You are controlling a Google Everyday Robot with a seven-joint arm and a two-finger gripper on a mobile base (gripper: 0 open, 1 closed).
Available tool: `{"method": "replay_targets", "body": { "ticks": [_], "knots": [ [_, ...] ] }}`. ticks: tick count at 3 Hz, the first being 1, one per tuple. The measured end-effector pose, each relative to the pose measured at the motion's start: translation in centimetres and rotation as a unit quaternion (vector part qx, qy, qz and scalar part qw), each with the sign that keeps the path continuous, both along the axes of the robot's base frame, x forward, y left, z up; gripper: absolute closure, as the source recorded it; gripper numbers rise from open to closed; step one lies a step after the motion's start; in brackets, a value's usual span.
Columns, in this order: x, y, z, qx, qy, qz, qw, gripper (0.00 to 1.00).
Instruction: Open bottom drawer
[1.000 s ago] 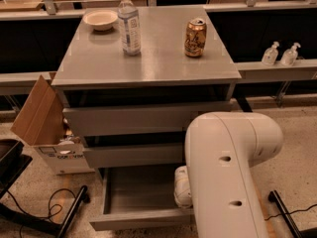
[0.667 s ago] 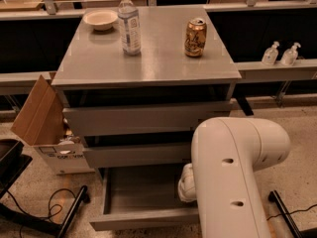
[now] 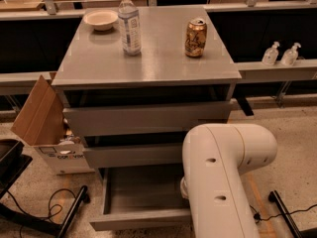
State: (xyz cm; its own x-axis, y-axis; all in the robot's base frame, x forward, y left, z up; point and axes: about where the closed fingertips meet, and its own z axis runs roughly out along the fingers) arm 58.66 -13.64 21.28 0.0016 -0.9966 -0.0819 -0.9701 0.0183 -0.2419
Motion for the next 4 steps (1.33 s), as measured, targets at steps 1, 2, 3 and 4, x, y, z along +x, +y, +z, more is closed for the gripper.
{"method": "replay_targets", "body": {
  "ticks": [1, 2, 3, 4],
  "knots": [
    [-1.0, 0.7, -2.5, 0.012, 0.019, 0.003, 0.9997, 1.0],
    [-4.4, 0.2, -6.8, 0.03, 0.061, -0.011, 0.9976, 1.0],
    [-6.3, -0.4, -7.8, 0.036, 0.079, -0.023, 0.996, 1.0],
    [-6.2, -0.4, -7.8, 0.036, 0.079, -0.023, 0.996, 1.0]
  ]
}}
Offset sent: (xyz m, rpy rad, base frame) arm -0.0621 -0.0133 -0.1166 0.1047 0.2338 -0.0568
